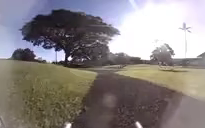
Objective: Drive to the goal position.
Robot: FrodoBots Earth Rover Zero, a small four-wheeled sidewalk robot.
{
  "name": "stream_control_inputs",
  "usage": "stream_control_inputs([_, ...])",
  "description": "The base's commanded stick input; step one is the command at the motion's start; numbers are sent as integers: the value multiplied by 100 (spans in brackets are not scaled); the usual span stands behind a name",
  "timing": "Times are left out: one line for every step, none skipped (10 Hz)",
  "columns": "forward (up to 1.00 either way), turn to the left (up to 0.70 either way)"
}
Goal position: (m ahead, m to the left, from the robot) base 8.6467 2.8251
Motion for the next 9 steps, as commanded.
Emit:
stream_control_inputs([70,0])
stream_control_inputs([70,0])
stream_control_inputs([70,0])
stream_control_inputs([70,0])
stream_control_inputs([70,0])
stream_control_inputs([70,0])
stream_control_inputs([70,0])
stream_control_inputs([70,0])
stream_control_inputs([70,0])
